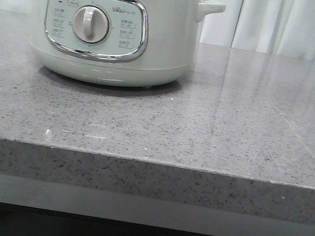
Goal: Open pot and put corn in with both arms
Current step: 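Lower the glass lid back onto the pot with the left gripper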
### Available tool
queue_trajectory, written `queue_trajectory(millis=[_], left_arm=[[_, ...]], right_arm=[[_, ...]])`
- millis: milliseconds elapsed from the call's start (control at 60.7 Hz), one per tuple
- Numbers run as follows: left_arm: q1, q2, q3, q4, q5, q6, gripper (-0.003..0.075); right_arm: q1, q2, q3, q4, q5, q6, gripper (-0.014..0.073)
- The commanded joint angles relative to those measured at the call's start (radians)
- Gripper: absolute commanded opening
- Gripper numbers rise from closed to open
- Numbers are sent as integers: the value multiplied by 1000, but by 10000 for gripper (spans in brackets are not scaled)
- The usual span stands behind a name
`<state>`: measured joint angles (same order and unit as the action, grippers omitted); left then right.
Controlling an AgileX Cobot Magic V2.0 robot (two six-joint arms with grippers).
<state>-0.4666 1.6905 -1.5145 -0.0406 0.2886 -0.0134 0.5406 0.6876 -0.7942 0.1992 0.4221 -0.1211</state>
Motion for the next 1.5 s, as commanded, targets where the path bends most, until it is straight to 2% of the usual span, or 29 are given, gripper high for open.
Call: queue_trajectory(millis=[0,66,198,263,445,757,873,1103,1482], left_arm=[[-6,-46,-46,-25,-107,0,226],[-6,-46,-46,-25,-105,0,279],[-6,-46,-46,-25,-105,0,438],[-6,-46,-48,-25,-98,0,474],[-6,-82,-55,-25,-60,0,472],[-6,-320,-24,-13,152,13,472],[-30,-449,72,-22,160,24,472],[-88,-723,363,-22,160,50,472],[-88,-1078,714,-22,160,50,472]], right_arm=[[-8,-5,-24,3,-77,-3,529],[-8,-5,-24,3,-77,-3,529],[-8,-5,-24,3,-77,-3,529],[-8,-5,-24,3,-77,-3,529],[-8,-5,-24,3,-77,-3,529],[-8,-5,-24,3,-77,-3,529],[-8,-5,-24,3,-77,-3,529],[-8,-5,-24,3,-77,-3,529],[-8,-5,-24,3,-71,-3,529]])
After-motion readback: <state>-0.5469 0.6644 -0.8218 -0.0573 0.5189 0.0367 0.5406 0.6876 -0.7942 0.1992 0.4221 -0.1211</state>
